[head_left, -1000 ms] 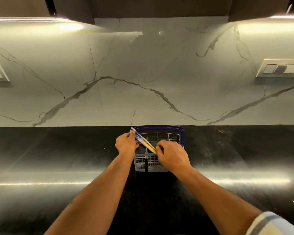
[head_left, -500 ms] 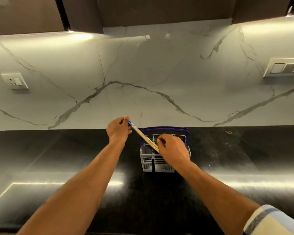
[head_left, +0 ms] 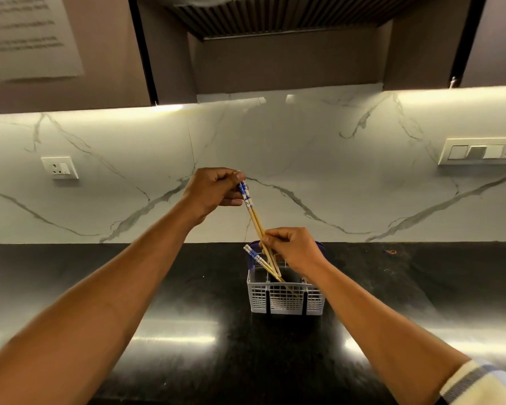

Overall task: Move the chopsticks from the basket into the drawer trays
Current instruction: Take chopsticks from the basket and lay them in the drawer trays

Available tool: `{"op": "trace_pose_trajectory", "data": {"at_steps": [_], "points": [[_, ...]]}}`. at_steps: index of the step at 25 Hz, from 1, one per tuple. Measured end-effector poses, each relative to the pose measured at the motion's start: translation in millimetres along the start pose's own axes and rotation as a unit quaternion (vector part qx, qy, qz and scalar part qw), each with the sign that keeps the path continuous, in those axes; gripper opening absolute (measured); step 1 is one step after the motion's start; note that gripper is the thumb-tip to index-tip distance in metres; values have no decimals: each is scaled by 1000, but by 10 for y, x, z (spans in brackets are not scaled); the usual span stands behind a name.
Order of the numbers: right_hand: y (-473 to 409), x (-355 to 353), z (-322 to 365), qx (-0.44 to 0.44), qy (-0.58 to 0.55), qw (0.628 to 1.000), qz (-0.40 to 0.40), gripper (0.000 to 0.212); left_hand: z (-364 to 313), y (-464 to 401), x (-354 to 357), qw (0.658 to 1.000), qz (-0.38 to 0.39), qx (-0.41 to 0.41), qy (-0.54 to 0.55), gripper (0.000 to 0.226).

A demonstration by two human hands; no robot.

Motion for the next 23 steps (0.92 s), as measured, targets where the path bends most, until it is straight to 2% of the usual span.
{"op": "trace_pose_trajectory", "data": {"at_steps": [7, 11, 14, 16, 20, 23], "points": [[420, -148, 84, 49, -70, 991, 106, 17, -255, 149, 277, 997, 73, -3, -13, 21], [673, -189, -13, 68, -78, 988, 114, 17, -225, 274, 501, 993, 110, -28, 18, 16], [924, -188, -344, 103, -87, 987, 92, 16, 54, 491, 725, 984, 134, -95, 74, 14], [1130, -139, -611, 126, -102, 983, 83, 16, 319, 708, 901, 973, 154, -142, 99, 20], [1671, 9, -1266, 221, -121, 965, 68, 17, 1008, 1327, 1250, 945, 201, -242, 91, 37], [2180, 163, -1748, 270, -121, 953, 67, 14, 1570, 1917, 1375, 923, 197, -313, 106, 37]]}}
Point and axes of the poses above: each hand's wrist, its own y-axis away from the middle knuckle, its own x-axis out of the palm, z = x × y, the point moved 7 cm from there along -y, towards the middle knuckle
